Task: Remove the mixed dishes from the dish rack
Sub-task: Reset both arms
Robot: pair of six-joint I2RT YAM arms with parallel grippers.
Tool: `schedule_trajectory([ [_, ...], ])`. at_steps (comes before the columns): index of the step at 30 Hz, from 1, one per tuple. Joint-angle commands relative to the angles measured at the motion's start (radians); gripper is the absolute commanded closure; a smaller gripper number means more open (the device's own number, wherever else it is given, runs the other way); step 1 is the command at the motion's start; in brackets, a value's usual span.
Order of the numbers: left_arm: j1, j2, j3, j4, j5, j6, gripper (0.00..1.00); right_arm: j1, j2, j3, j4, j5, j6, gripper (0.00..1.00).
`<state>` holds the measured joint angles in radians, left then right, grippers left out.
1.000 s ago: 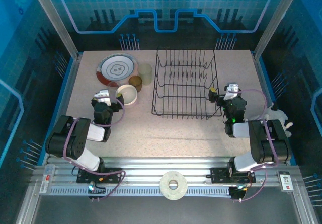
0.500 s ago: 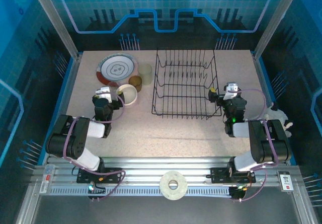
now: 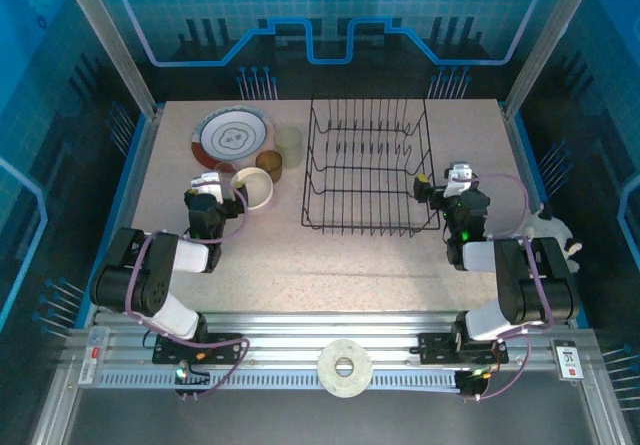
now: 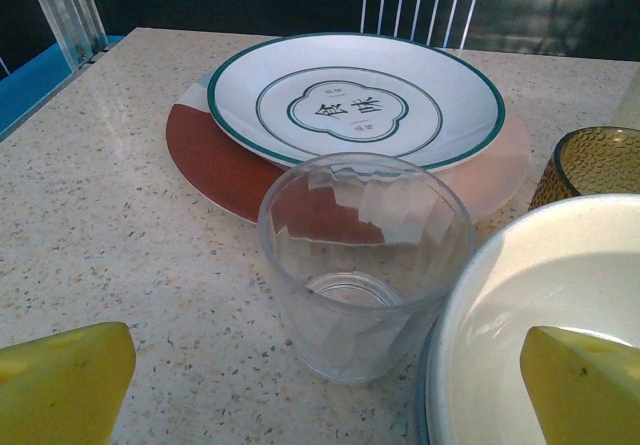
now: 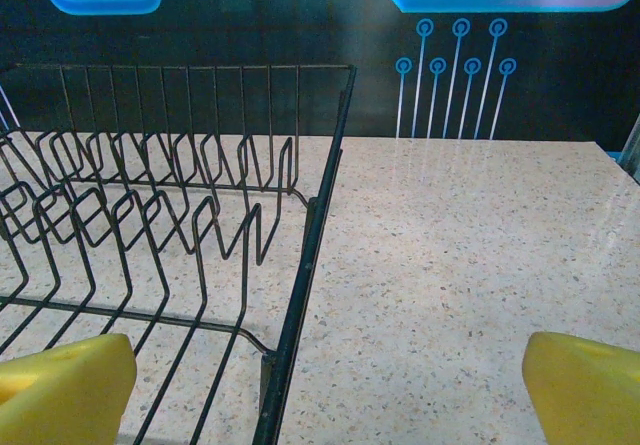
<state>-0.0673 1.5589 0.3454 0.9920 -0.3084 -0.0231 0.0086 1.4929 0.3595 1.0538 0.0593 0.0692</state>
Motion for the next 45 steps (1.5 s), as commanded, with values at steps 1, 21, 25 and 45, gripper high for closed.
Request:
schedule_trajectory([
  [1,0.011,-0.003,0.017,-0.019,0.017,0.015,0.01,0.019,0.038,0.001,-0.109,-0.003,-0.037,0.0],
  [21,0.011,-0.003,0.017,-0.018,0.016,0.016,0.01,0.019,0.038,0.019,-0.14,-0.024,-0.046,0.0],
  [25,0.011,-0.003,0.017,-0.018,0.017,0.015,0.01,0.018,0.038,0.019,-0.14,-0.026,-0.045,0.0],
  [45,0.011,-0.003,0.018,-0.021,0.018,0.014,0.01,0.041,0.041,0.038,-0.173,0.016,-0.06,0.0],
])
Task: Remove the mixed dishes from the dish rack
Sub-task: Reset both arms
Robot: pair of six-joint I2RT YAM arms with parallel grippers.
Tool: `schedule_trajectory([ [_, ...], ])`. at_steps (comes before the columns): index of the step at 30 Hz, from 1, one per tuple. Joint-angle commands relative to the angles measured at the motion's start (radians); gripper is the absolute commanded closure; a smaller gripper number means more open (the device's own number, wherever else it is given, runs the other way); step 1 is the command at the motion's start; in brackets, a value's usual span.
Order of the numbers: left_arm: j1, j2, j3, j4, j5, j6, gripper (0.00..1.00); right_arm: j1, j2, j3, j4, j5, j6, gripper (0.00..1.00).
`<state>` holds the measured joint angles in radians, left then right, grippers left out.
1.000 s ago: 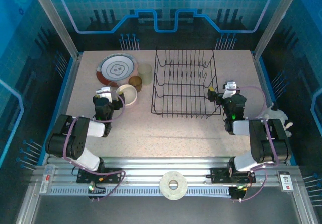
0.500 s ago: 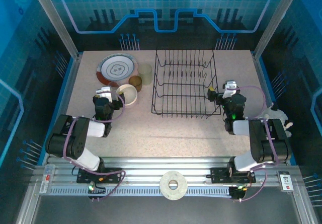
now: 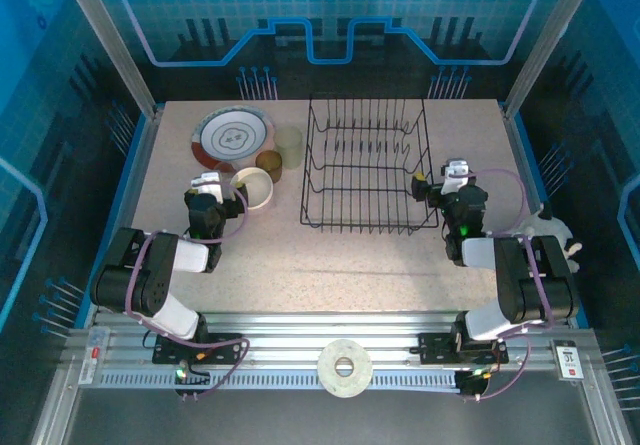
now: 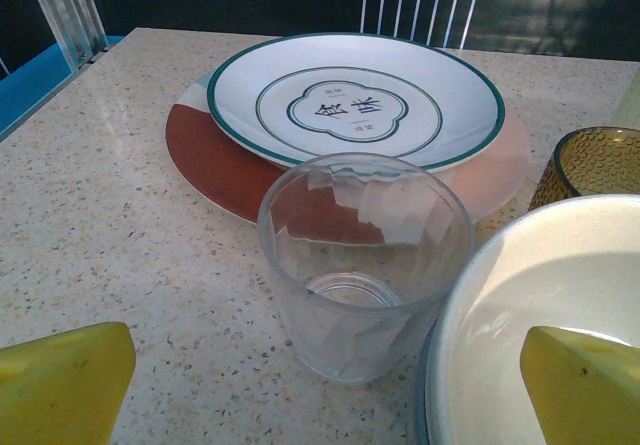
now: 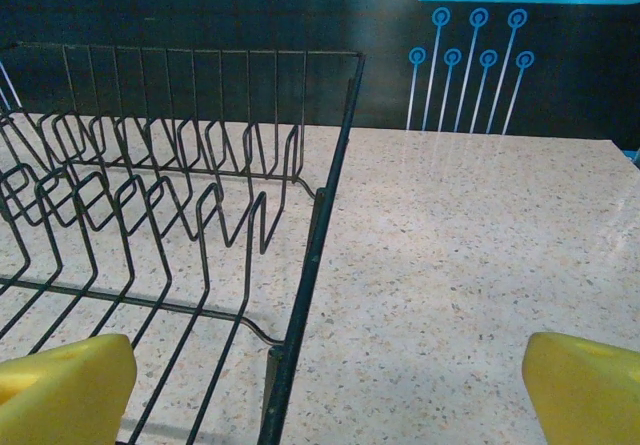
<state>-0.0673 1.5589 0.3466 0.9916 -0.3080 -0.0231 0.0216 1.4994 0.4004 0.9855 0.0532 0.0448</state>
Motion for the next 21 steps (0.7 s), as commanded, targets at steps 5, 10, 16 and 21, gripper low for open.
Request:
schedule_trajectory([
  [5,0.012,-0.003,0.017,-0.022,0.019,0.014,0.01,0.035,0.036,0.002,-0.111,0.031,-0.043,0.0],
  [10,0.012,-0.003,0.018,-0.023,0.019,0.014,0.01,0.035,0.036,0.002,-0.112,0.031,-0.042,0.0],
  [16,0.012,-0.002,0.017,-0.022,0.02,0.014,0.01,0.036,0.035,0.0,-0.11,0.033,-0.043,0.0],
  [21,0.012,-0.003,0.017,-0.022,0.02,0.014,0.01,0.037,0.036,0.0,-0.11,0.032,-0.044,0.0],
])
